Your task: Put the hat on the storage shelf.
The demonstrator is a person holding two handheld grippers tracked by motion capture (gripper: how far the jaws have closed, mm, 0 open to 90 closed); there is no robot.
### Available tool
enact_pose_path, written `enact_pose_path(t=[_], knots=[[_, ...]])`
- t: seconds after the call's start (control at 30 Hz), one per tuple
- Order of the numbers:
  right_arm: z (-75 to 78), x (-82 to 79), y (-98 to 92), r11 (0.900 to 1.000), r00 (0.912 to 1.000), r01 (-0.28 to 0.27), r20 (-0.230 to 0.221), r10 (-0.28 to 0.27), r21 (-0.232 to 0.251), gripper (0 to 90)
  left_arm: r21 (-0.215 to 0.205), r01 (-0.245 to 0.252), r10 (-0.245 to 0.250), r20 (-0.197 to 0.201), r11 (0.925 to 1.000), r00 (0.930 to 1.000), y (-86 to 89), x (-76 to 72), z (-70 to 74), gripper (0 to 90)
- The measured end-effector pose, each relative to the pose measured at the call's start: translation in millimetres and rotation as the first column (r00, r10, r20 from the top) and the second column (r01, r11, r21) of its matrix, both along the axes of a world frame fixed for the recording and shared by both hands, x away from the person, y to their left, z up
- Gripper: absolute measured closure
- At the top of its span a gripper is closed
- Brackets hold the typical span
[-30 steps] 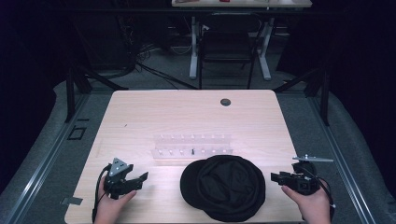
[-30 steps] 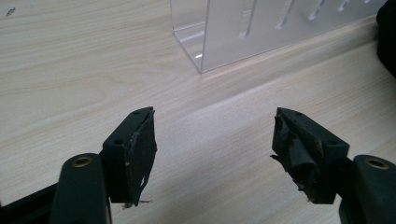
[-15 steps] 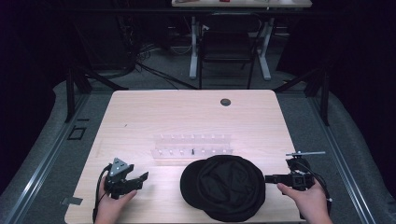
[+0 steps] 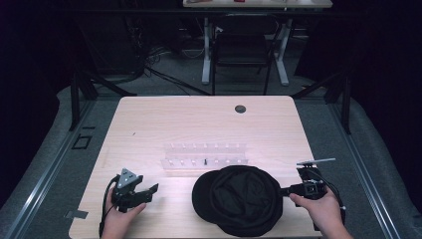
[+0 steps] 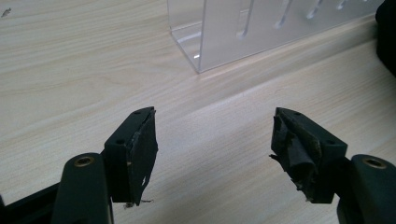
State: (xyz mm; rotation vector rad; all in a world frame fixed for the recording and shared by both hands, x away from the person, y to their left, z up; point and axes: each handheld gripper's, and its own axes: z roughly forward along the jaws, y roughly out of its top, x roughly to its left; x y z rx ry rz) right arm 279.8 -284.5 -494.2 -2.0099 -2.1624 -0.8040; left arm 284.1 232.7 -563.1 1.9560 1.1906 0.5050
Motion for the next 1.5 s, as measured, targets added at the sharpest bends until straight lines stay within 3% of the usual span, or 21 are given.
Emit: enact_pose_path(t=[0.3, 0.63, 0.73, 0.77, 0.9, 0.93, 1.0, 1.03, 1.07, 1.13, 1.17, 1.2, 1.3, 1.4, 1.5], knots=[[-11.4, 7.8, 0.4, 1.0, 0.9978, -0.006, -0.066, 0.004, -0.025, 68.0, 0.003, -0.001, 0.001, 0.0, 1.0, 1.0, -0.1, -0.1, -0.3, 31.2], [-21.3, 15.0, -0.8, 1.0, 0.9915, -0.004, -0.13, 0.005, 0.009, 67.7, 0.004, 0.003, -0.003, -0.002, 1.0, 1.0, -1.5, 0.0, -0.7, 31.2], [-23.8, 17.2, -1.9, 1.0, 0.9874, -0.013, -0.157, 0.014, 0.006, 68.0, 0.006, 0.004, -0.004, -0.002, 1.0, 1.0, -1.6, 0.3, -1.1, 31.2], [-24.8, 19.8, -3.6, 0.999, 0.9804, -0.032, -0.194, 0.032, 0.003, 68.5, 0.007, 0.004, -0.004, -0.002, 1.0, 1.0, -1.6, 0.5, -1.2, 31.2], [-30.7, 21.3, -1.5, 1.0, 0.9807, 0.009, -0.195, -0.004, 0.028, 69.7, 0.008, 0.003, -0.003, -0.002, 1.0, 1.0, -1.7, 0.5, -1.4, 31.2], [-30.2, 23.1, -3.4, 0.999, 0.9751, -0.034, -0.219, 0.034, 0.004, 70.4, 0.008, 0.003, -0.003, -0.003, 1.0, 1.0, -1.7, 0.5, -1.3, 31.2], [-33.5, 22.9, 0.5, 1.0, 0.9801, 0.01, -0.198, -0.005, 0.025, 72.4, 0.009, 0.001, -0.001, -0.003, 1.0, 1.0, -1.6, 0.6, -1.4, 31.2], [-32.2, 24.2, -0.9, 1.0, 0.9742, -0.029, -0.224, 0.029, 0.003, 73.7, 0.008, 0.001, -0.001, -0.003, 1.0, 1.0, -1.5, 0.6, -1.4, 31.2], [-33.0, 24.1, 1.4, 1.0, 0.9764, -0.012, -0.216, 0.014, 0.013, 75.5, 0.006, -0.001, 0.001, -0.003, 1.0, 1.0, -1.6, 0.7, -1.5, 31.2], [-33.0, 25.2, 1.2, 0.999, 0.9725, -0.04, -0.23, 0.039, 0.002, 77.8, 0.006, -0.001, 0.001, -0.002, 1.0, 1.0, -1.6, 0.7, -1.5, 31.2], [-34.8, 24.3, 2.6, 1.0, 0.9767, -0.013, -0.214, 0.016, 0.017, 79.5, 0.008, -0.001, 0.001, -0.002, 1.0, 1.0, -1.6, 0.7, -1.5, 31.2], [-34.0, 25.4, 1.6, 0.999, 0.9718, -0.029, -0.234, 0.032, 0.018, 81.4, 0.007, 0.0, 0.0, -0.002, 1.0, 1.0, -1.6, 0.8, -1.5, 31.2], [-34.0, 25.3, 1.3, 0.999, 0.9722, -0.033, -0.231, 0.039, 0.028, 83.1, 0.011, 0.002, -0.002, -0.003, 0.9999, 1.0, -1.4, 0.8, -1.3, 31.2], [-33.0, 24.8, -1.8, 0.998, 0.97, -0.041, -0.237, 0.053, 0.055, 85.8, 0.007, 0.0, 0.0, -0.002, 1.0, 1.0, -1.6, 0.8, -1.6, 31.2], [-31.3, 22.1, -4.2, 0.993, 0.9773, -0.01, -0.209, 0.034, 0.116, 87.1, 0.01, 0.001, -0.001, -0.001, 1.0, 1.0, -1.5, 0.8, -1.6, 31.2]])
